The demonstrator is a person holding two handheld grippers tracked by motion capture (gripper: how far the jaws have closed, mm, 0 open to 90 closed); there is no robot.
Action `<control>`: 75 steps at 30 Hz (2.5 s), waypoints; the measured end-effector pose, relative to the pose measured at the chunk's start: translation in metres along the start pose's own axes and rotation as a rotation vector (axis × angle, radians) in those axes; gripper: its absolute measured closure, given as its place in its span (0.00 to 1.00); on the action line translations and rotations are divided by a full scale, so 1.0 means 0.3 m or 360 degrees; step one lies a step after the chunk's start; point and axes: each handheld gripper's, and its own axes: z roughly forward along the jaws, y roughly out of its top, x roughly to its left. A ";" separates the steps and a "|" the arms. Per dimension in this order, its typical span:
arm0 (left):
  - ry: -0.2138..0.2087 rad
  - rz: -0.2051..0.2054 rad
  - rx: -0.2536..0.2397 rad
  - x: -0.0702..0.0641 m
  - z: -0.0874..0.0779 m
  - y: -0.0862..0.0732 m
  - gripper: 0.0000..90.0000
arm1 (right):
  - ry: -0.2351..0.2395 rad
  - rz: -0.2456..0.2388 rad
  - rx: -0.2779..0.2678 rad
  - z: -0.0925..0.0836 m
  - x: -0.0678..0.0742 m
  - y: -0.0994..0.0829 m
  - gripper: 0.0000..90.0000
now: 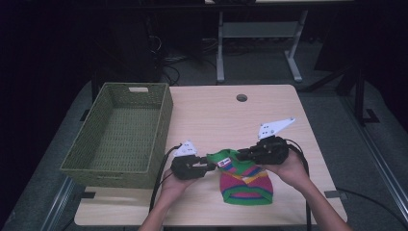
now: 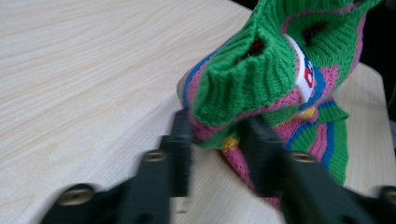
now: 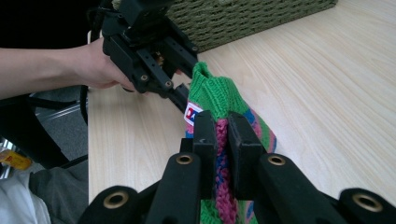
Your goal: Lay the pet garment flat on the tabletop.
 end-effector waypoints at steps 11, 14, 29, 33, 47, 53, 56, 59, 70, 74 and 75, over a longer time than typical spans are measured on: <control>0.0019 0.0059 0.0015 -0.012 -0.019 0.053 0.91 | -0.0106 0.0040 0.0008 -0.018 -0.019 -0.038 0.92; 0.0030 0.0066 0.0017 -0.012 -0.026 0.074 0.92 | -0.0151 0.0046 0.0014 -0.021 -0.024 -0.047 0.92; 0.0126 0.0115 0.0091 0.030 -0.016 0.192 0.92 | -0.0205 0.0165 -0.0080 0.001 -0.066 -0.066 0.92; 0.0154 0.0145 0.0173 0.037 0.016 0.185 0.92 | -0.0233 0.0192 -0.0051 0.019 -0.094 -0.077 0.92; 0.0190 -0.0006 0.0187 0.079 0.084 0.148 0.92 | -0.0281 0.0310 -0.0056 0.050 -0.184 -0.109 0.91; 0.0193 -0.0008 0.0207 0.081 0.099 0.151 0.92 | -0.0281 0.0329 -0.0045 0.045 -0.198 -0.117 0.91; 0.0198 0.0000 0.0222 0.083 0.103 0.155 0.92 | -0.0293 0.0328 -0.0043 0.045 -0.203 -0.118 0.90; 0.0200 -0.0014 0.0221 0.084 0.107 0.159 0.92 | -0.0299 0.0345 -0.0048 0.046 -0.208 -0.119 0.89; 0.0203 -0.0018 0.0225 0.070 0.106 0.161 0.92 | -0.0332 0.0383 -0.0075 0.053 -0.244 -0.124 0.86; 0.0251 -0.0048 0.0209 0.073 0.106 0.163 0.78 | -0.0364 0.0403 -0.0097 0.058 -0.260 -0.125 0.74; 0.0248 -0.0081 0.0199 0.077 0.106 0.162 0.74 | -0.0368 0.0418 -0.0107 0.056 -0.265 -0.124 0.71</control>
